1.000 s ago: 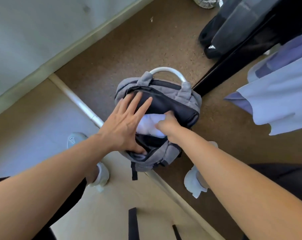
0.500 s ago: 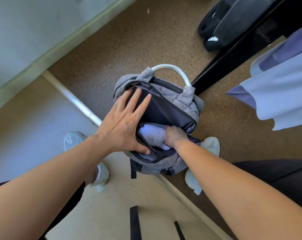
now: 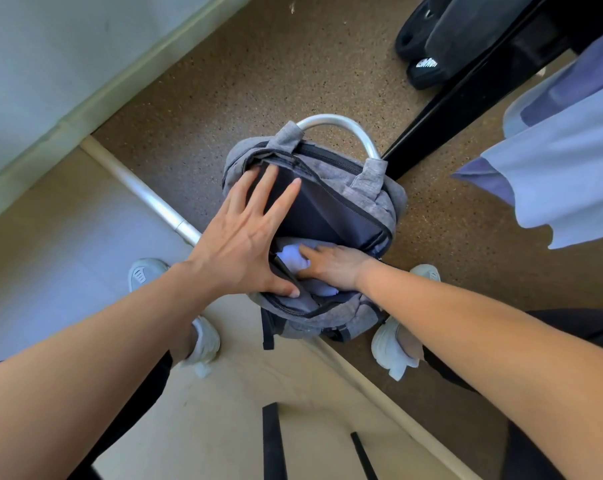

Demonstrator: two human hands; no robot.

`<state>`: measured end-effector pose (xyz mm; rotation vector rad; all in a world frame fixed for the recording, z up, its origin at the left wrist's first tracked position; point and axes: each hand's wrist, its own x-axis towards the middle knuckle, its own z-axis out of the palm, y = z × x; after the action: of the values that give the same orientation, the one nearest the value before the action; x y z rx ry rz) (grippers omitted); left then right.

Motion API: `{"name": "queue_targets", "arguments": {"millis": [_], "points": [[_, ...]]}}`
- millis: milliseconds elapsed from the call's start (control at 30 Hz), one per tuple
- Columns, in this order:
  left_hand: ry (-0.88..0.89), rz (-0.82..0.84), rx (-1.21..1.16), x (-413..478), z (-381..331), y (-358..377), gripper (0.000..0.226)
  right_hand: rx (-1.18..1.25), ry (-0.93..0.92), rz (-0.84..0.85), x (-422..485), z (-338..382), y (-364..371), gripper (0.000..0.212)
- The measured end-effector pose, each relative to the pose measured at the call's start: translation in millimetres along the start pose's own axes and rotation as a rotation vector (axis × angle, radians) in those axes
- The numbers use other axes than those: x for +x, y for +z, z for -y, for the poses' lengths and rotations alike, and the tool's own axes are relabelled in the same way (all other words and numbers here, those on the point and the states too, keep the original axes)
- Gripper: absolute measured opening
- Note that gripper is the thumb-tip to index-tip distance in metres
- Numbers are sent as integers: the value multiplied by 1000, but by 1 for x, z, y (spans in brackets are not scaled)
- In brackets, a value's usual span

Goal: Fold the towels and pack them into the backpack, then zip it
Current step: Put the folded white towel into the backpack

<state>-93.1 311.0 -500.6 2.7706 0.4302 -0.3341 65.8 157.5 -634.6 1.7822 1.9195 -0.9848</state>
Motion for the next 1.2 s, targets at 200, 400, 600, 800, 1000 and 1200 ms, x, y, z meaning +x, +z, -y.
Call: {"name": "queue_targets", "arguments": {"millis": [200,400,600,800,1000,1200], "points": [[11,8,26,-1,-2,4,166,233,239,165,10,-1,5,59],[25,0,22,-3,-2,3,163,412,245,86,-7,-8,-9,53],[28,-66,2,5,-8,-8,125,597,317,-203,-73,-17,-63,32],[-56,-143,-194,19,-16,-32,55,746,324,-437,-157,17,-100,29],[-76,-97,-566,9,-41,-50,18,972,414,-877,-249,38,-125,23],[-153,-39,-831,3,-91,-58,11,1398,888,-1563,-297,-5,-113,12]]}}
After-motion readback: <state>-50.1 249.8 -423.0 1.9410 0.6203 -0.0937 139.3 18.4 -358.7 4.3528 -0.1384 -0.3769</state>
